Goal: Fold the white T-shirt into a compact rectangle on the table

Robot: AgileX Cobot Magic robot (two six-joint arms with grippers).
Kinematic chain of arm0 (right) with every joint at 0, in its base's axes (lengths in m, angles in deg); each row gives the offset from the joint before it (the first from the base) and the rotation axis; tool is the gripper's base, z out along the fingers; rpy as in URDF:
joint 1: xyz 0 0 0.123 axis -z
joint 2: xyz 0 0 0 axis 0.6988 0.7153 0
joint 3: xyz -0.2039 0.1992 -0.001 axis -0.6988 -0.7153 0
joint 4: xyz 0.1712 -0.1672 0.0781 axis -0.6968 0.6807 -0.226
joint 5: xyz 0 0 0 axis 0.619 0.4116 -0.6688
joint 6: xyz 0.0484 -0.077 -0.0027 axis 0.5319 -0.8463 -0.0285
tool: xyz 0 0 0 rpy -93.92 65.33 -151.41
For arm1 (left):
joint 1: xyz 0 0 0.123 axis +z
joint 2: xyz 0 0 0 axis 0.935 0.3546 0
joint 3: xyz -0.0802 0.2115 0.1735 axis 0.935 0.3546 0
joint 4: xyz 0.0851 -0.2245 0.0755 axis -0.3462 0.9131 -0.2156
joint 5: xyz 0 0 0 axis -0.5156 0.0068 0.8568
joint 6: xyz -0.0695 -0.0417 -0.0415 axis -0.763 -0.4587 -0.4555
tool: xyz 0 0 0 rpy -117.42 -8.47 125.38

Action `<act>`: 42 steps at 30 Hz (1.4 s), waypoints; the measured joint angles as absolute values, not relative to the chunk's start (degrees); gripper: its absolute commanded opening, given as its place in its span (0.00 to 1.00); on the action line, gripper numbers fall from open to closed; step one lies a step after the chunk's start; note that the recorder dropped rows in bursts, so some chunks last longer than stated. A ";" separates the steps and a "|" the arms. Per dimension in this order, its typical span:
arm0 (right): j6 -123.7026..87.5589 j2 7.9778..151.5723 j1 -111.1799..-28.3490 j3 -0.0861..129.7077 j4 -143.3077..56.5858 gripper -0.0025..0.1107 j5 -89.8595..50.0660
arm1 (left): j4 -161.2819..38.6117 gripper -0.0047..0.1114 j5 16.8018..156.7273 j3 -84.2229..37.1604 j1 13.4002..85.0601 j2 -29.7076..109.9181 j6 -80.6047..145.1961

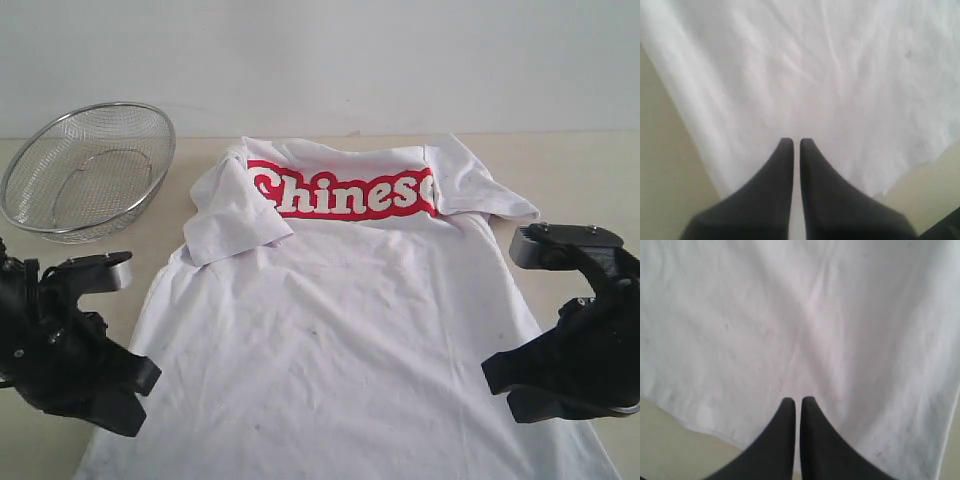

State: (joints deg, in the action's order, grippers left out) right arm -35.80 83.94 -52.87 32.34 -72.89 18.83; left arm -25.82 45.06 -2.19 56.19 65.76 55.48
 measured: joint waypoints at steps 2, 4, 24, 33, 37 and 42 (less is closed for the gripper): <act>-35.80 83.94 -52.87 32.34 -72.89 0.02 18.83 | -26.18 0.08 45.64 -2.53 56.19 68.48 55.71; -35.80 83.94 -52.87 32.34 -72.89 0.02 18.83 | -26.51 0.08 45.40 -2.53 56.19 71.53 55.83; -36.64 83.94 -52.87 32.34 -72.74 0.02 18.71 | -34.64 0.08 40.71 0.46 56.10 70.04 48.87; -36.57 84.00 -52.87 32.39 -72.74 0.14 15.61 | -31.12 0.08 39.13 0.46 56.10 64.39 51.19; -36.15 84.35 -52.87 36.21 -72.74 0.34 12.31 | -24.28 0.08 38.33 -2.40 56.10 61.33 56.54; -34.64 90.67 -52.87 50.30 -71.83 0.34 9.27 | -20.93 0.08 43.50 -8.89 56.10 61.37 59.01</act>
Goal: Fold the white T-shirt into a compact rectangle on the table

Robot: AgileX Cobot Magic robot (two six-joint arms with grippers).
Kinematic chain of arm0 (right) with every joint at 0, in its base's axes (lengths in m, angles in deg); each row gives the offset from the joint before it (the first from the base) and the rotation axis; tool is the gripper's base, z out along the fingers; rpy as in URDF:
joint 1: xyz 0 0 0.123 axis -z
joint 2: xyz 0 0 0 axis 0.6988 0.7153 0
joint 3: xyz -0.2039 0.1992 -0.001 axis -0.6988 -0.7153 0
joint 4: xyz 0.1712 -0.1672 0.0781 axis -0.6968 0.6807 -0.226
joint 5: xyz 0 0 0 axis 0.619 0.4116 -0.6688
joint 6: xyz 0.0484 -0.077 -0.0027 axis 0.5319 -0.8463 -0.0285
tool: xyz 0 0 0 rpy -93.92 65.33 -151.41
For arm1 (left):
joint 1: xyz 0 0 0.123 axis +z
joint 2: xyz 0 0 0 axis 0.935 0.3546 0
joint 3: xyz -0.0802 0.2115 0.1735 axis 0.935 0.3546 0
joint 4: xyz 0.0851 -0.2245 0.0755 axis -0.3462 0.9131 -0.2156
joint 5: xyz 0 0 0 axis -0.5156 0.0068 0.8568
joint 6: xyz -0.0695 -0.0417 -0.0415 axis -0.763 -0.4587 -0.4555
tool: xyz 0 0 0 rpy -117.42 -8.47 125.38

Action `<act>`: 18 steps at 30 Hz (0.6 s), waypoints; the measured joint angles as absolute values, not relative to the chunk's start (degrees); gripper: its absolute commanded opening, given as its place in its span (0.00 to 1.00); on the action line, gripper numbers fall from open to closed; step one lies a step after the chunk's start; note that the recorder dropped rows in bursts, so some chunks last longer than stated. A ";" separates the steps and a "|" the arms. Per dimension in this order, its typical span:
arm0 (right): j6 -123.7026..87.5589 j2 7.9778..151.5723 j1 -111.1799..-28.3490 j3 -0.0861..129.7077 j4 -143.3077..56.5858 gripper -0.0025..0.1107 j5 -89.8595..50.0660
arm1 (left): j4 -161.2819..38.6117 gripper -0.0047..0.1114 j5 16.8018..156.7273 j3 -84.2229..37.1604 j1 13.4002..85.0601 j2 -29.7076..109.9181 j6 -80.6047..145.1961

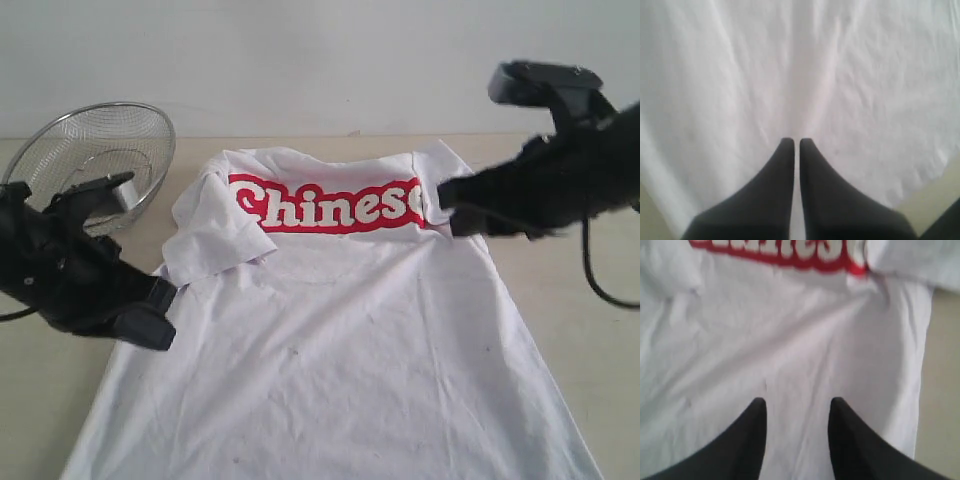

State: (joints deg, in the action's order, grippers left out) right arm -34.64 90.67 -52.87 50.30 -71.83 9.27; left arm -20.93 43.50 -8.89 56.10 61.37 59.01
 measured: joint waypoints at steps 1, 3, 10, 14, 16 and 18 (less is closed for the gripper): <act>-34.18 93.38 -52.87 54.03 -70.88 0.34 9.50 | -20.70 0.08 44.01 -10.30 56.10 62.03 59.13; -32.95 98.98 -52.87 60.62 -68.77 0.34 10.79 | -20.58 0.08 44.38 -12.78 56.10 63.41 59.38; -29.15 116.64 -52.51 77.32 -62.81 0.34 15.17 | -20.37 0.08 44.02 -14.82 56.10 65.36 59.63; -28.13 122.76 -50.39 83.25 -62.66 0.34 17.10 | -20.37 0.08 43.56 -14.82 56.10 65.36 60.33; -27.83 124.88 -49.55 85.36 -62.30 0.34 17.55 | -20.37 0.08 43.33 -14.82 56.10 65.36 60.63; -27.70 126.62 -49.20 86.92 -62.04 0.34 17.65 | -20.37 0.08 43.33 -14.82 56.10 65.36 60.92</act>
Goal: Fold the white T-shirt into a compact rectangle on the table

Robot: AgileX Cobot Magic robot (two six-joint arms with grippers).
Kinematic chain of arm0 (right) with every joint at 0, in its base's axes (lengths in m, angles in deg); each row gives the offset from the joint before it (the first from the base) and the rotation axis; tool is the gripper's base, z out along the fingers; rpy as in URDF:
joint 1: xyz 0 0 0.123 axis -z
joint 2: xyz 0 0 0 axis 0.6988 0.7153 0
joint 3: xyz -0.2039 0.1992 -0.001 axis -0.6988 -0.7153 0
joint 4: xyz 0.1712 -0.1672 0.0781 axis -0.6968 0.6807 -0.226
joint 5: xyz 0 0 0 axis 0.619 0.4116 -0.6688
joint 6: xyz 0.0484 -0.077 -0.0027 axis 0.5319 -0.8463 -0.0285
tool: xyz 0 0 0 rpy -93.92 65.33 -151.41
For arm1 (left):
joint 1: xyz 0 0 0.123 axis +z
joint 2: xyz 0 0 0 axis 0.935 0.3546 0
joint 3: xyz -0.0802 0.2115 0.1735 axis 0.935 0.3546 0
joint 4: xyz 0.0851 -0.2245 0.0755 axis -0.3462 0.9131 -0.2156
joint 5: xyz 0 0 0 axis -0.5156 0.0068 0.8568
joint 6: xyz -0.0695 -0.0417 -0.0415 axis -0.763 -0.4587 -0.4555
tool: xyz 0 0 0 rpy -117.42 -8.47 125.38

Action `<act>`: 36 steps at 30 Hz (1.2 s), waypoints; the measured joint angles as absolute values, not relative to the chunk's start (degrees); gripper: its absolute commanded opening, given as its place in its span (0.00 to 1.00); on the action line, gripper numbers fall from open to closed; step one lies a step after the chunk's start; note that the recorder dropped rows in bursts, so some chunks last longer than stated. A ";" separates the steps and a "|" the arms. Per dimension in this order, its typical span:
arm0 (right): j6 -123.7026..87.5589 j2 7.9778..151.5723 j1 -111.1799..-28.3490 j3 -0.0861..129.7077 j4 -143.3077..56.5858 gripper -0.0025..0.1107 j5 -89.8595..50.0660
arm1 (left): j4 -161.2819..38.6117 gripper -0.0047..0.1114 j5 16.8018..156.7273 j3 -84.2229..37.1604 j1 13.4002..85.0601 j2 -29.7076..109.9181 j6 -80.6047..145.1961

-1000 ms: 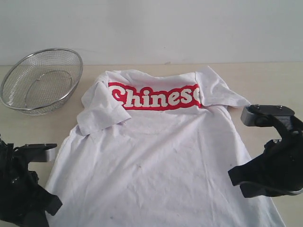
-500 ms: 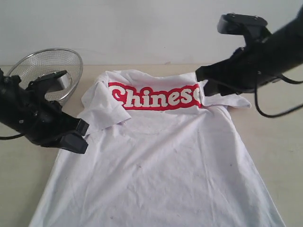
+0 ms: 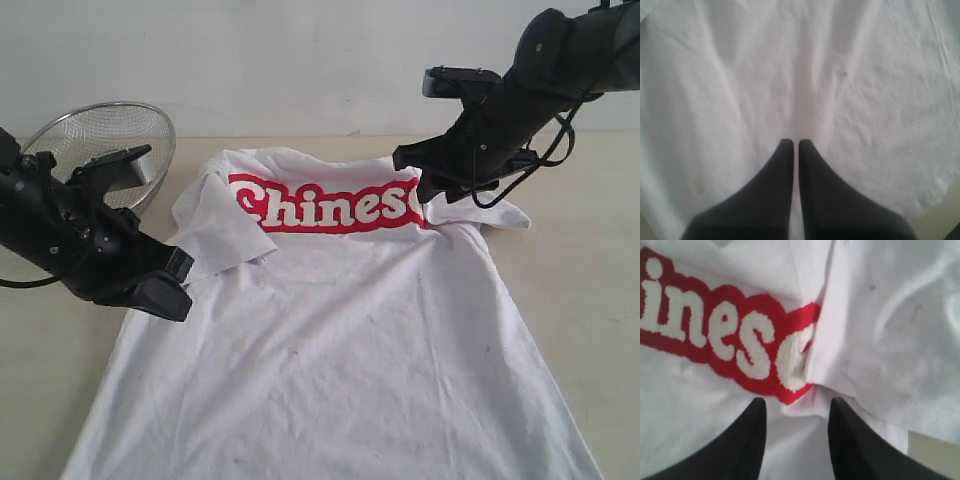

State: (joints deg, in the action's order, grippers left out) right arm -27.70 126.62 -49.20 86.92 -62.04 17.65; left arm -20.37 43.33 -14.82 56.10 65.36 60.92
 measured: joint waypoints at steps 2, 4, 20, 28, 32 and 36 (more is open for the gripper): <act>-27.70 128.07 -49.22 88.28 -61.94 0.34 17.79 | -20.37 0.08 43.33 -14.82 56.10 65.36 61.03; -27.70 129.33 -49.22 89.65 -61.94 0.34 17.79 | -20.37 0.08 43.33 -14.82 56.10 65.36 61.14; -27.18 136.61 -49.22 95.16 -61.74 0.08 16.88 | -20.37 0.08 43.33 -14.82 56.10 65.36 61.37; -27.18 136.61 -49.22 95.16 -61.74 0.02 16.73 | -20.37 0.08 43.33 -14.82 56.10 65.36 61.87; -27.18 136.61 -49.22 95.16 -61.74 0.23 16.85 | -20.37 0.08 43.33 -14.82 56.10 65.36 61.92; -27.40 136.61 -49.22 95.16 -61.74 0.47 17.15 | -20.25 0.08 43.33 -15.12 56.10 65.36 61.92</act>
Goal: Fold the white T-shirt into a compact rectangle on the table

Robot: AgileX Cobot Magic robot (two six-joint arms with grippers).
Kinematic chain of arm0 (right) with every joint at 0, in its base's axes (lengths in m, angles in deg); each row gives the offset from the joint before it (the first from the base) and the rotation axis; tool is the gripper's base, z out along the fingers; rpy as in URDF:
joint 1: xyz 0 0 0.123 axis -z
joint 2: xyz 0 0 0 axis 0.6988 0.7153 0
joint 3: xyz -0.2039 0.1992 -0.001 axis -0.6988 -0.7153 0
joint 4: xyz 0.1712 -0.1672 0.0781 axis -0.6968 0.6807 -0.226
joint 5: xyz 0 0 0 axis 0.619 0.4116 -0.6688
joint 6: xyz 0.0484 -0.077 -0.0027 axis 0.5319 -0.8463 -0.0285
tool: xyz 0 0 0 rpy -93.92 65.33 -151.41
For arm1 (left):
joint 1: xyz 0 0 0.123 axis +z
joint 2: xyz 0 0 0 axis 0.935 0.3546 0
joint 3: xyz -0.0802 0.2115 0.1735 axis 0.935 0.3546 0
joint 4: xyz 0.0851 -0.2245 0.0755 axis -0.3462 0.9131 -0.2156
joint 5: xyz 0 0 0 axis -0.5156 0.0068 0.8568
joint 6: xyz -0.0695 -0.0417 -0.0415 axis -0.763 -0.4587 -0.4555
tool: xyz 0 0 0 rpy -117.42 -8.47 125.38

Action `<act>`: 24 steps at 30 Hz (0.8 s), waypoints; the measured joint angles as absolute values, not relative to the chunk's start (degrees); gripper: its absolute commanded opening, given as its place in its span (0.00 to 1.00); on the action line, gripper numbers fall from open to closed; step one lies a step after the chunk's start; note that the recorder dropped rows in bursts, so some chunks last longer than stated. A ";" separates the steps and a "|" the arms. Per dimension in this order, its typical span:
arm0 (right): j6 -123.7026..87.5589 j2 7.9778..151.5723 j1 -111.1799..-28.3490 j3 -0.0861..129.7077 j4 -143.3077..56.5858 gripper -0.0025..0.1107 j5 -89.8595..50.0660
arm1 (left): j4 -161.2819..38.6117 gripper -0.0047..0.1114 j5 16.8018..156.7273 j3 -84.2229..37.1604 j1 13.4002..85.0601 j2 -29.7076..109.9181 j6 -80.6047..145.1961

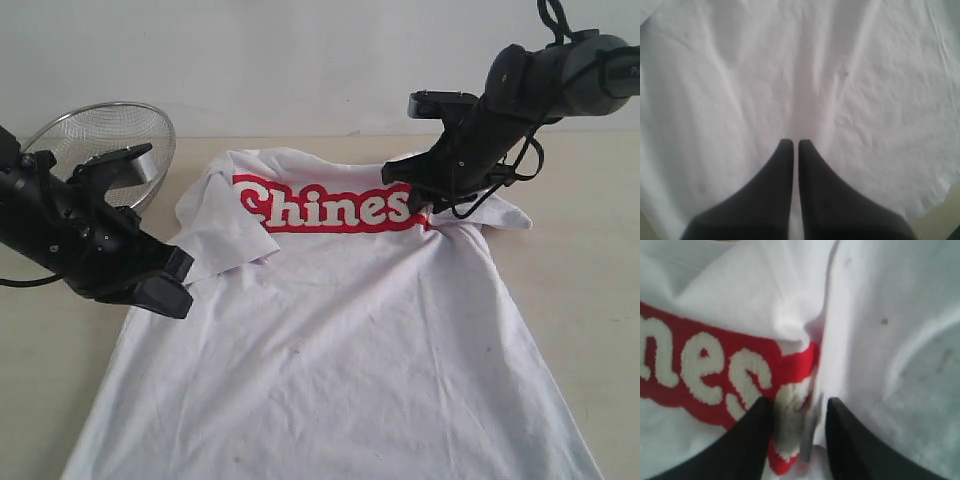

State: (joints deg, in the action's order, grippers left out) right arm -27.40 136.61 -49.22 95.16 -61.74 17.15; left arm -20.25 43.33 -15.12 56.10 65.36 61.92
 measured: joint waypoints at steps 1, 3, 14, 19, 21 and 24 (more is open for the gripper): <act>-27.40 136.61 -49.22 95.16 -61.61 0.48 17.30 | -19.82 0.08 43.33 -15.50 56.10 65.36 61.92; -27.40 136.61 -49.22 95.16 -61.61 0.44 17.58 | -18.47 0.08 43.47 -16.36 56.10 65.36 62.42; -27.40 134.20 -48.25 95.16 -61.77 0.33 18.41 | -15.10 0.08 44.05 -18.80 56.10 65.36 64.95; -27.40 133.57 -46.15 95.16 -62.47 0.33 20.54 | -15.10 0.08 44.05 -18.80 56.10 65.36 64.95; -27.67 133.76 -45.77 95.16 -62.86 0.33 21.20 | -15.10 0.08 44.05 -18.80 56.10 65.36 64.95; -27.88 133.90 -45.72 95.16 -63.87 0.33 21.44 | -15.10 0.08 44.05 -18.80 56.10 65.36 64.95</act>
